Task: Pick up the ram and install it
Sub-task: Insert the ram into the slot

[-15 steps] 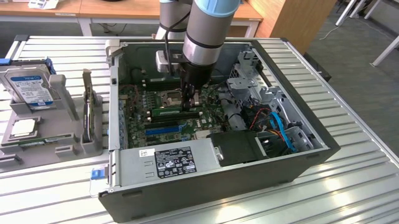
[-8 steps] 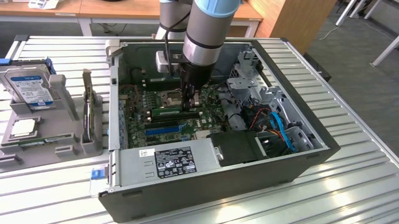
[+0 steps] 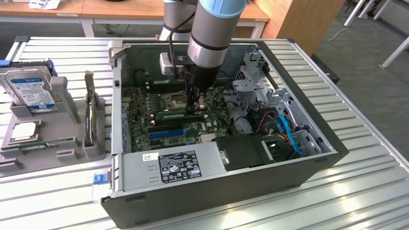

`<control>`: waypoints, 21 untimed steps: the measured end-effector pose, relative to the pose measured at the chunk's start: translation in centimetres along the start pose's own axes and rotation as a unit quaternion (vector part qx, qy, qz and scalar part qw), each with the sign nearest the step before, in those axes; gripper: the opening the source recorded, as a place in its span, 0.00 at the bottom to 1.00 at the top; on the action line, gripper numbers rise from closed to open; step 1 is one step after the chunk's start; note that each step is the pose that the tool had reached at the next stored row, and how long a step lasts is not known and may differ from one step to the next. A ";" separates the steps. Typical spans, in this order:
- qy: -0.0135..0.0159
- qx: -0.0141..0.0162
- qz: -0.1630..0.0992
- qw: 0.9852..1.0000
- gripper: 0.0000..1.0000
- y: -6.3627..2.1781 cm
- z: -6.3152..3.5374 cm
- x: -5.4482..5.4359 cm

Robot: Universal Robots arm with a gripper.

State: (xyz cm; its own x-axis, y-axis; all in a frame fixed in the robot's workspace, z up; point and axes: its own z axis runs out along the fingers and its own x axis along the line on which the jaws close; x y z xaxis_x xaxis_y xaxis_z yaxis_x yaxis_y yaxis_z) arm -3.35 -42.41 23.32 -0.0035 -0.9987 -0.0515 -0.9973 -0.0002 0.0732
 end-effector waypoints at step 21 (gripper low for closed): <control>0.000 0.000 -0.002 1.000 0.12 -0.03 0.03 0.0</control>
State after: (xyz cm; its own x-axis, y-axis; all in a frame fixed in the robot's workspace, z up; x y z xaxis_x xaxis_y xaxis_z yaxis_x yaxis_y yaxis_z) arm -3.33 -42.42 23.29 -0.0003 -0.9987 -0.0514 -0.9973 -0.0035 0.0731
